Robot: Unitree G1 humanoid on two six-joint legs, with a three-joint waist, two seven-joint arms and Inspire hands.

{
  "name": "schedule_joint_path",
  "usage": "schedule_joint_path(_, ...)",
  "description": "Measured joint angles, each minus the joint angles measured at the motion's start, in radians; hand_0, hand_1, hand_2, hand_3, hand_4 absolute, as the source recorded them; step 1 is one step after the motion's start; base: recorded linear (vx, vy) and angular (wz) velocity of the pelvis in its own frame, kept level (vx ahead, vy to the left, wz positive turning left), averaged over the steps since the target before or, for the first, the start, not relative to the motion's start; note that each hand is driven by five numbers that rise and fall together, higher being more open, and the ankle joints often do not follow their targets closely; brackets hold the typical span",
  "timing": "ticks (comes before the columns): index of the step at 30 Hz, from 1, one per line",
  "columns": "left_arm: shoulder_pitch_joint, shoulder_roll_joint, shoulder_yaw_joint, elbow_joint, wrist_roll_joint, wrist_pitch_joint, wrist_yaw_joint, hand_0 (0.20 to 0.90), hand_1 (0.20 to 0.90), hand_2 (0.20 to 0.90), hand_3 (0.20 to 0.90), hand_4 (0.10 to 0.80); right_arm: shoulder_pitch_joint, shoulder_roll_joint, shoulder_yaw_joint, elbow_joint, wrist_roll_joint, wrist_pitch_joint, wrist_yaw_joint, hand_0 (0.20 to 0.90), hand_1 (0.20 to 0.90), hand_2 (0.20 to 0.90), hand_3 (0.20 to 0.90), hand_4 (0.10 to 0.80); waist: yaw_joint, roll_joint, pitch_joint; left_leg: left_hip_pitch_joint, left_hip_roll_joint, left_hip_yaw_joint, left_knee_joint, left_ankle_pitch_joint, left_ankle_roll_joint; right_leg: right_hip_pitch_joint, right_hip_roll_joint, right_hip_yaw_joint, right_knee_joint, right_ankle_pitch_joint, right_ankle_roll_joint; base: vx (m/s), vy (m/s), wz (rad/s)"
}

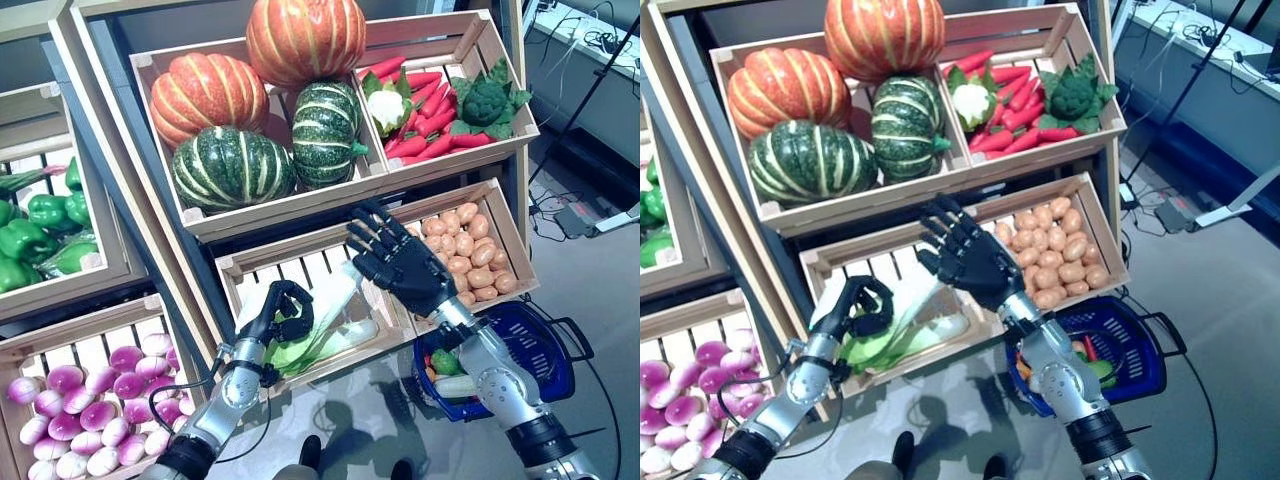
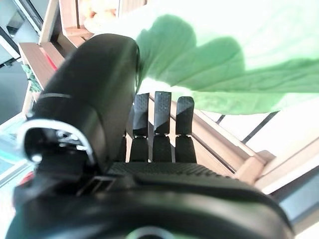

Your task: Put vegetables into the basket

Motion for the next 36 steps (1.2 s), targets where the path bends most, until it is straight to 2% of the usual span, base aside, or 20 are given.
schedule_joint_path(5, 0.014, -0.002, 0.032, 0.000, 0.000, 0.000, 0.025, 0.300, 0.300, 0.300, 0.300, 0.400, 0.047, 0.002, -0.049, 0.001, 0.000, -0.022, -0.035, 0.900, 0.900, 0.900, 0.900, 0.800, -0.004, 0.010, -0.006, -0.001, 0.001, 0.002, 0.000, -0.001, 0.001, -0.003, 0.000, 0.003, 0.000, 0.000, 0.000, 0.000, 0.000, 0.00)
schedule_joint_path(19, 0.015, -0.003, 0.034, -0.017, 0.000, -0.001, 0.042, 0.300, 0.300, 0.300, 0.300, 0.400, 0.083, 0.028, -0.044, 0.100, 0.001, -0.021, -0.045, 0.900, 0.900, 0.900, 0.900, 0.800, -0.027, 0.010, -0.006, -0.010, 0.003, 0.003, 0.000, -0.001, 0.001, -0.012, 0.001, 0.005, 0.000, 0.000, 0.000, 0.000, 0.000, 0.00)
schedule_joint_path(36, 0.015, -0.003, 0.028, -0.064, 0.001, -0.003, 0.035, 0.300, 0.300, 0.300, 0.300, 0.400, 0.079, 0.045, 0.058, 0.204, 0.045, 0.110, 0.037, 0.900, 0.900, 0.900, 0.900, 0.800, 0.001, 0.010, -0.007, -0.010, 0.003, -0.004, 0.000, 0.000, 0.001, -0.009, 0.002, -0.001, 0.000, 0.000, 0.000, 0.006, 0.001, 0.00)
